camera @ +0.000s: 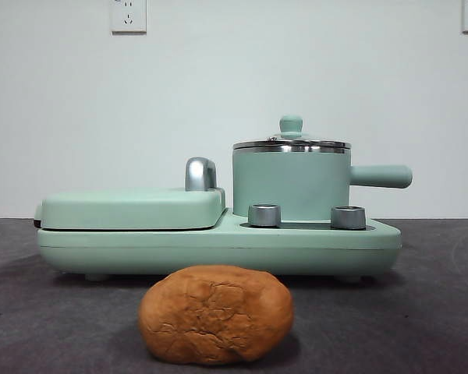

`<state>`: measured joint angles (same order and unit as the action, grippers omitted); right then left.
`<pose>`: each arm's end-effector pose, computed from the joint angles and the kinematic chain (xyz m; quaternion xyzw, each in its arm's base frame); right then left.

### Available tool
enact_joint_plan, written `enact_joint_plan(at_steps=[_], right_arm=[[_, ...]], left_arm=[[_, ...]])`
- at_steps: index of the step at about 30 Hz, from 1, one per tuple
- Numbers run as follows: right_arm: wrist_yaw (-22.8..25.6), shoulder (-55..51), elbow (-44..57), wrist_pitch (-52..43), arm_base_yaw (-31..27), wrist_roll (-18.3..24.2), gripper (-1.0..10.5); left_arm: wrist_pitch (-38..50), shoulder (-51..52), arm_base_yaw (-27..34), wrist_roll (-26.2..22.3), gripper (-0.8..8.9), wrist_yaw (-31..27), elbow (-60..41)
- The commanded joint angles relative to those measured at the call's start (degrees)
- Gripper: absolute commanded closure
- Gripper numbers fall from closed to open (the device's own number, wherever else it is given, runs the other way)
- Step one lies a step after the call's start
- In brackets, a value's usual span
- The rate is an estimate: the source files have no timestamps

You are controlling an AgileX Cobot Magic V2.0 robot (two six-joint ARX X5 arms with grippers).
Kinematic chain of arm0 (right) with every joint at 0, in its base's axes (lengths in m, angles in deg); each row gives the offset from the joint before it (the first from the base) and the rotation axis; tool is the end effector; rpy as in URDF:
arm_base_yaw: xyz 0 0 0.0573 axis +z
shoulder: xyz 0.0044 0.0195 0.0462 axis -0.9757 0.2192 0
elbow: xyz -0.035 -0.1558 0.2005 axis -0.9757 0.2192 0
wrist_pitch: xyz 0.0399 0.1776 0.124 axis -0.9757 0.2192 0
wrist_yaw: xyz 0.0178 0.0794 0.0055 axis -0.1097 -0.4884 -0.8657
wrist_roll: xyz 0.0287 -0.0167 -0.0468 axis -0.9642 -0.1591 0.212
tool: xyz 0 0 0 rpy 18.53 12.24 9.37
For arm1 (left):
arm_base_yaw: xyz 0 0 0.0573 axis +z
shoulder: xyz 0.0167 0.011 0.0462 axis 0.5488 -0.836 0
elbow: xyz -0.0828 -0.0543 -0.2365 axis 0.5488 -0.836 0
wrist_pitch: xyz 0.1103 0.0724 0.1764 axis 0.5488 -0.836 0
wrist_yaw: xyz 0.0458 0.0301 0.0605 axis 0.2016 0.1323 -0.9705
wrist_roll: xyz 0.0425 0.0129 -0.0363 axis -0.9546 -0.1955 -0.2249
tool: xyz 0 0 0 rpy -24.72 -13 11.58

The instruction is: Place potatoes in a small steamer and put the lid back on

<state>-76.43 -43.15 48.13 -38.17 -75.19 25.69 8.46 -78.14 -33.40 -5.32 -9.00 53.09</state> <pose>0.0599 0.0092 0.2539 0.1743 -0.0059 0.1216 0.9771 0.0642 -0.0073 0.2510 -0.2134 0.0450 -0.0993 0.9709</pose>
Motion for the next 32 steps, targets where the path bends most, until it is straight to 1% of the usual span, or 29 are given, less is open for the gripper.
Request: enact_joint_plan(at_steps=[1,4,6,10,14,19,21,23,26,29,31,32], right_arm=[[-2.40,3.50,-4.70,3.08,-0.02,3.96,9.3],[-4.44,7.87,-9.84,7.78,-0.02,7.34,9.3],[-6.34,10.64,-12.98,10.32,-0.02,10.34,9.3],[-9.66,16.09,-18.86,15.26,-0.02,17.90,9.3],[-10.64,20.33,-23.08,19.34,0.11,24.59,9.3],[-11.78,23.32,-25.73,20.81,1.57,30.93,9.3],[-12.55,23.80,-25.92,20.87,2.54,32.54,9.3],[-12.48,23.82,-25.92,21.29,3.41,33.42,9.3],[-12.50,23.80,-25.92,21.42,4.24,34.38,9.2],[-12.46,23.78,-25.92,21.44,4.42,34.47,7.7],[-12.09,23.78,-25.92,21.44,4.42,34.45,7.1],[-12.07,23.78,-25.92,21.44,4.42,34.47,7.1]], left_arm=[[-1.51,-3.74,0.00,-6.23,8.05,3.61,5.09],[-3.61,-7.96,0.00,-9.66,8.05,6.86,9.77],[-5.40,-10.67,0.00,-12.52,8.05,8.81,12.74],[-9.88,-16.11,-0.02,-18.75,8.05,13.38,18.43],[-13.44,-20.92,-0.61,-23.56,8.05,18.05,22.97],[-16.72,-25.92,-3.04,-32.06,8.07,22.64,27.50],[-17.42,-27.56,-4.31,-34.80,8.07,22.91,28.89],[-17.07,-28.65,-5.44,-35.78,8.07,22.91,29.81],[-16.24,-29.55,-6.56,-35.36,7.98,22.88,30.75],[-15.23,-29.57,-7.06,-34.18,6.74,22.86,30.77],[-14.93,-29.57,-7.26,-32.76,5.96,22.86,30.77],[-14.88,-29.57,-7.41,-32.57,5.73,22.86,30.77]])
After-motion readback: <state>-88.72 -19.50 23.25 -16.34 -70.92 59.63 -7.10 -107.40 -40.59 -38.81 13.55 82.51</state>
